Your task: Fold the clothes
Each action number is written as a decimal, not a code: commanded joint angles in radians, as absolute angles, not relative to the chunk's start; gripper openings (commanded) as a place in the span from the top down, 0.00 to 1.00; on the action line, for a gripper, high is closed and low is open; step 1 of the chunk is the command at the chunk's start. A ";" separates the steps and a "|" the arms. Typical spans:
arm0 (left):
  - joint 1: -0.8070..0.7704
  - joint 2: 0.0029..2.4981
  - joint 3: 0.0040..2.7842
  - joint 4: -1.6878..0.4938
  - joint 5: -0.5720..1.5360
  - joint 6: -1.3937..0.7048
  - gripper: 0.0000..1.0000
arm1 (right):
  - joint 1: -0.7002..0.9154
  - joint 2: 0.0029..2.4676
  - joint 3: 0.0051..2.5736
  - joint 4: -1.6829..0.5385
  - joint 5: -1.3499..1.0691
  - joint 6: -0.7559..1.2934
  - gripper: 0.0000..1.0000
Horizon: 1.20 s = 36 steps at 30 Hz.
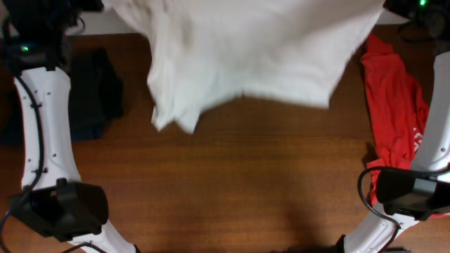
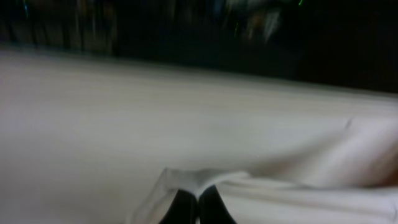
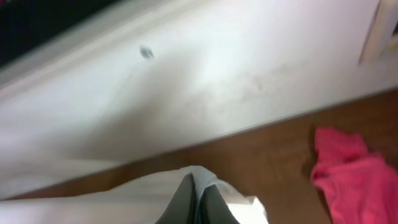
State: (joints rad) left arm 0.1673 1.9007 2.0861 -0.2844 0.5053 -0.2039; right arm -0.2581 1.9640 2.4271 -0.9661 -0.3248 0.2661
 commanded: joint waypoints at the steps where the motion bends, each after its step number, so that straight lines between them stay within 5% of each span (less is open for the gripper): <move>1: 0.202 1.856 2.343 -0.293 0.439 -0.234 1.00 | -0.283 1.888 2.541 -0.978 -0.168 0.276 0.96; 7: 0.242 1.856 2.539 -0.900 0.461 -0.229 1.00 | -0.288 1.910 2.537 -1.304 0.002 0.191 0.96; 11: 0.163 1.921 2.472 -1.389 0.444 -0.027 1.00 | -0.287 1.957 2.415 -1.464 0.001 0.191 0.96; 14: 0.097 2.005 2.358 -1.548 0.421 0.023 1.00 | -0.287 1.974 2.231 -1.489 0.005 0.171 0.96; 27: 0.031 2.064 1.518 -1.538 0.413 0.128 1.00 | -0.328 1.974 1.619 -1.508 0.170 0.245 0.96; 36: 0.070 1.684 1.303 -1.458 0.393 0.064 1.00 | -0.353 1.955 1.580 -1.567 0.158 0.252 0.96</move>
State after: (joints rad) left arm 0.0425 1.8488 1.3254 -1.4601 0.4061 0.0925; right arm -0.3527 1.9926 1.5848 -1.5532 0.1345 0.2363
